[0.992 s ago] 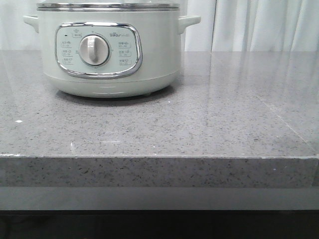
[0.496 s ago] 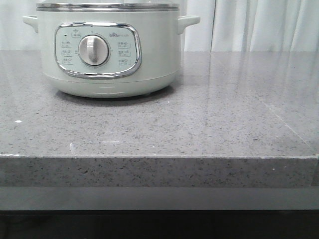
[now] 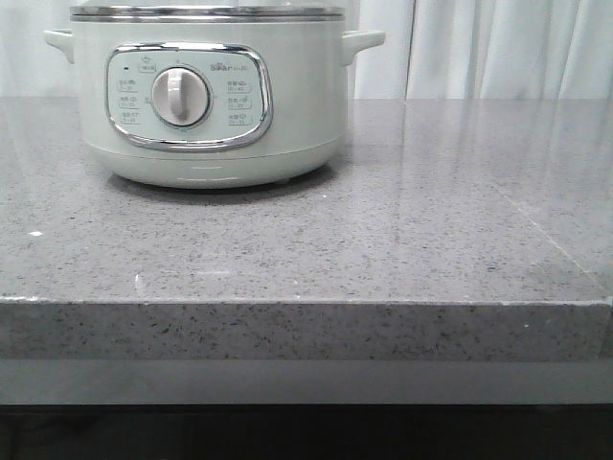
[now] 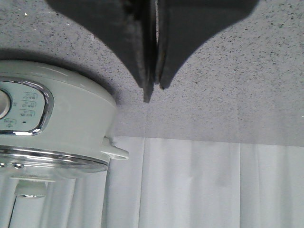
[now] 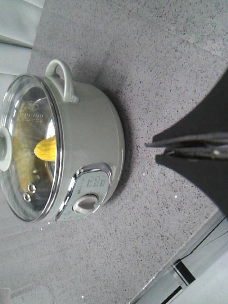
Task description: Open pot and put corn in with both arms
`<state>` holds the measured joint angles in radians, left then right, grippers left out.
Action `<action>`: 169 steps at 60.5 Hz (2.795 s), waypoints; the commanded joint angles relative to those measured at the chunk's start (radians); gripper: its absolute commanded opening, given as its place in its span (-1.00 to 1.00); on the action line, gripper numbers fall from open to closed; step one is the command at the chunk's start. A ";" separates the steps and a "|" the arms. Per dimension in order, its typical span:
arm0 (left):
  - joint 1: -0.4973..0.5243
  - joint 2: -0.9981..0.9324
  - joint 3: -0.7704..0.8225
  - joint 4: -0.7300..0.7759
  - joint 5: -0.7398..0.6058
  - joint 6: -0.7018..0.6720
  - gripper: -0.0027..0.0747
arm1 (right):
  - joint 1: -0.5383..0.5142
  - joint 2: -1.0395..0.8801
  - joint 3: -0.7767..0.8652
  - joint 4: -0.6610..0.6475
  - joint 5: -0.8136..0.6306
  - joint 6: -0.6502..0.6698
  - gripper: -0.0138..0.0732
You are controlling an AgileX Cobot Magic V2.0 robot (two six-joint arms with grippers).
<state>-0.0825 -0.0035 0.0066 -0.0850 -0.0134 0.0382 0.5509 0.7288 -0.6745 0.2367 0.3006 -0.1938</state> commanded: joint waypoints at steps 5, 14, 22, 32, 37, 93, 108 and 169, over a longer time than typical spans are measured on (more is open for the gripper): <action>0.002 -0.020 0.004 -0.009 -0.074 -0.005 -0.98 | -0.001 -0.008 -0.025 0.008 -0.069 -0.004 -0.84; 0.002 -0.020 0.004 -0.009 -0.074 -0.005 -0.98 | -0.001 -0.008 -0.025 0.008 -0.069 -0.004 -0.84; 0.002 -0.020 0.004 -0.009 -0.074 -0.005 -0.98 | -0.001 -0.008 -0.025 0.008 -0.069 -0.004 -0.84; 0.002 -0.020 0.004 -0.009 -0.074 -0.005 -0.98 | -0.001 -0.020 -0.023 0.008 -0.068 -0.004 -0.84; 0.002 -0.020 0.004 -0.009 -0.074 -0.005 -0.98 | -0.027 -0.066 -0.009 0.007 -0.072 -0.004 -0.84; 0.002 -0.020 0.004 -0.009 -0.074 -0.005 -0.98 | -0.461 -0.737 0.662 0.007 -0.309 -0.004 -0.84; 0.002 -0.018 0.004 -0.009 -0.074 -0.005 -0.98 | -0.512 -0.764 0.702 0.008 -0.354 -0.004 -0.84; 0.002 -0.018 0.004 -0.009 -0.074 -0.005 -0.98 | -0.510 -0.763 0.702 -0.229 -0.394 0.304 -0.84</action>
<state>-0.0825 -0.0035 0.0066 -0.0850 -0.0109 0.0382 0.0434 -0.0106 0.0267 0.0225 0.0000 0.1052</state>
